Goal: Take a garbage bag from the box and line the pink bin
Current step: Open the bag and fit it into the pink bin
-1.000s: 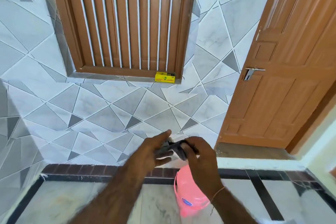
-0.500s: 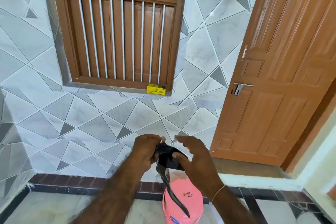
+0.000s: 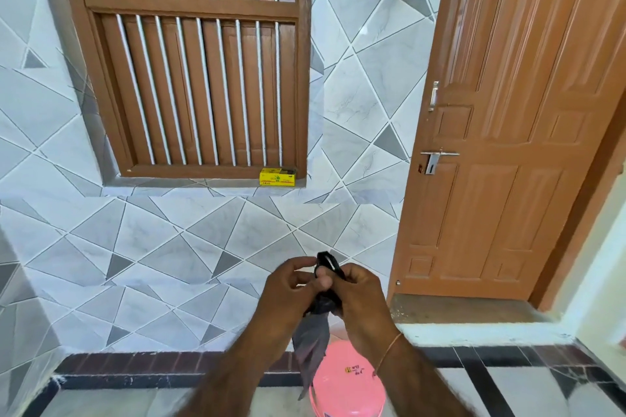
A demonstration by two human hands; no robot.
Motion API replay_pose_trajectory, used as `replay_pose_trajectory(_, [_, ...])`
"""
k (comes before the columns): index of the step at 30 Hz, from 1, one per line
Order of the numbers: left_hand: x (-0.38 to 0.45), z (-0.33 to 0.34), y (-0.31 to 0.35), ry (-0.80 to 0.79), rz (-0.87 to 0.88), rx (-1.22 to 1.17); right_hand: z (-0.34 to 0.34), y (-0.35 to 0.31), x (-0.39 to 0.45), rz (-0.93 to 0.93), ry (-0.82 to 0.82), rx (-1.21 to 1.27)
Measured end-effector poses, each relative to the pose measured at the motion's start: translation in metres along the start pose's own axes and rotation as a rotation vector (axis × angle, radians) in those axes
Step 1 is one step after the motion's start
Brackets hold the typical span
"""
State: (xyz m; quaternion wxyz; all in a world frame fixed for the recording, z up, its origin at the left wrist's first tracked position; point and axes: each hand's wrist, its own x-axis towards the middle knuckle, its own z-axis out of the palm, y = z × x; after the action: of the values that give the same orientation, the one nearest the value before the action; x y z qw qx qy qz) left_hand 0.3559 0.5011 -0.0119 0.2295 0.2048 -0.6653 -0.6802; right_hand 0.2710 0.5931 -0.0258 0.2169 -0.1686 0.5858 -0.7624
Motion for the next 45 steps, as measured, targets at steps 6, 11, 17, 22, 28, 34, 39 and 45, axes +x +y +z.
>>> replay_pose_trajectory(6, [0.005,-0.007,0.0,0.005,0.022,0.043,-0.009,0.001,-0.001,0.126,-0.156,0.197])
replay_pose_trajectory(11, [0.015,-0.025,-0.008,0.2,0.058,0.223,-0.024,-0.003,0.002,0.086,0.015,0.086])
replay_pose_trajectory(17, [0.014,-0.037,-0.007,0.137,0.212,0.77,-0.035,-0.002,0.006,-0.11,0.053,-0.439])
replay_pose_trajectory(22, [0.011,-0.039,0.001,0.077,0.208,0.838,-0.042,-0.004,0.012,-0.184,0.032,-0.692])
replay_pose_trajectory(28, [0.015,-0.039,0.01,0.162,0.264,0.936,-0.037,-0.022,-0.001,-0.014,-0.242,-0.576])
replay_pose_trajectory(34, [0.011,-0.037,0.012,0.188,0.341,0.883,-0.03,-0.02,-0.002,0.097,-0.333,-0.151])
replay_pose_trajectory(39, [0.018,-0.051,0.01,0.083,0.275,0.801,-0.042,-0.014,0.011,-0.02,-0.104,-0.43])
replay_pose_trajectory(45, [0.025,-0.051,0.005,-0.078,0.274,0.721,-0.04,-0.004,0.023,-0.261,0.101,-0.793])
